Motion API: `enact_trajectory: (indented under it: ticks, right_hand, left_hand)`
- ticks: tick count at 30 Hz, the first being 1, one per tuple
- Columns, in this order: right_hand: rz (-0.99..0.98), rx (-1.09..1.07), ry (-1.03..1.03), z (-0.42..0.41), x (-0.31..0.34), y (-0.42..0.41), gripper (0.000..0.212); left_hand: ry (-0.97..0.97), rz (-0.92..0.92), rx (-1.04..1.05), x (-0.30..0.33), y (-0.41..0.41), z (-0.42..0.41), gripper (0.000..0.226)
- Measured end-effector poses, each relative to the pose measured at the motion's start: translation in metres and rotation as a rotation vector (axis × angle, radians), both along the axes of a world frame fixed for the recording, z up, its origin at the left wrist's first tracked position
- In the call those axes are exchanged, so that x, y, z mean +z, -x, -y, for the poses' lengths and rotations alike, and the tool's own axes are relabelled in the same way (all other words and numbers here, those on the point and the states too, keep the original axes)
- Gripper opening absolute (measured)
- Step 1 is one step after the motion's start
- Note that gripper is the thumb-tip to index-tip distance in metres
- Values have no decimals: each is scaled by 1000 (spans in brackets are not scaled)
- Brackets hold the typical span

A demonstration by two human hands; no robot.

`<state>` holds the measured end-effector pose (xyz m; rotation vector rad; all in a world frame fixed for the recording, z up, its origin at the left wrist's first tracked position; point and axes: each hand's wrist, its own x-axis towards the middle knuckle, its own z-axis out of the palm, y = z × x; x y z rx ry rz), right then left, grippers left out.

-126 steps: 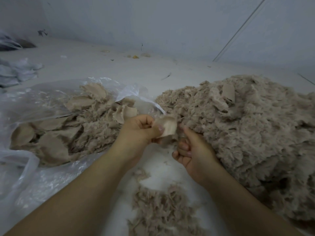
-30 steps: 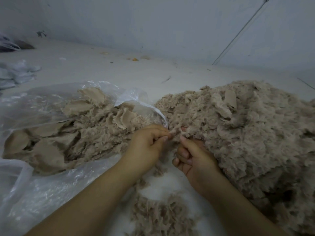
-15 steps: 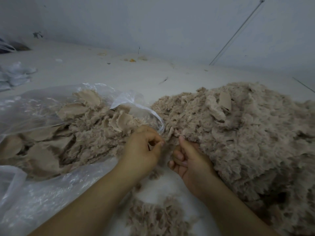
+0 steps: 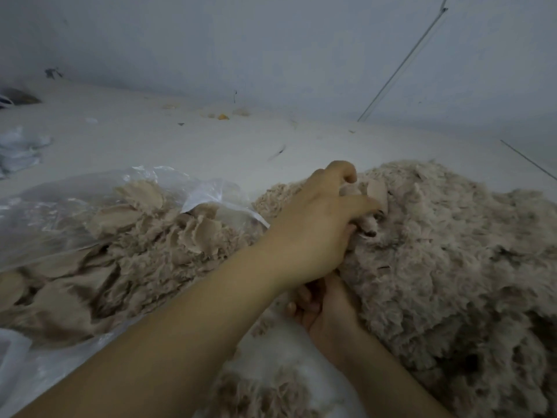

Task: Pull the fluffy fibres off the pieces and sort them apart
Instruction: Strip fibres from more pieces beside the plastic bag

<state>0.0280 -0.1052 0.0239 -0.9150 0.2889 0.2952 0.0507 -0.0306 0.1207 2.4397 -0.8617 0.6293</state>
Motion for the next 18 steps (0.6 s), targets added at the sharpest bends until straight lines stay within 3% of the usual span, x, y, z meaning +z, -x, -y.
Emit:
enact_trajectory:
  ticks: [4, 10, 14, 18]
  right_hand:
    - [8, 19, -57, 2, 2, 1, 39]
    - [90, 102, -58, 10, -5, 3, 34]
    - [138, 122, -73, 11, -6, 4, 46]
    - [173, 100, -123, 11, -6, 5, 38]
  left_hand:
    - [53, -41, 24, -5, -12, -6, 6]
    - [95, -10, 31, -35, 5, -42, 13]
    - [73, -20, 28, -40, 13, -48, 13]
    - [212, -123, 68, -26, 6, -36, 24]
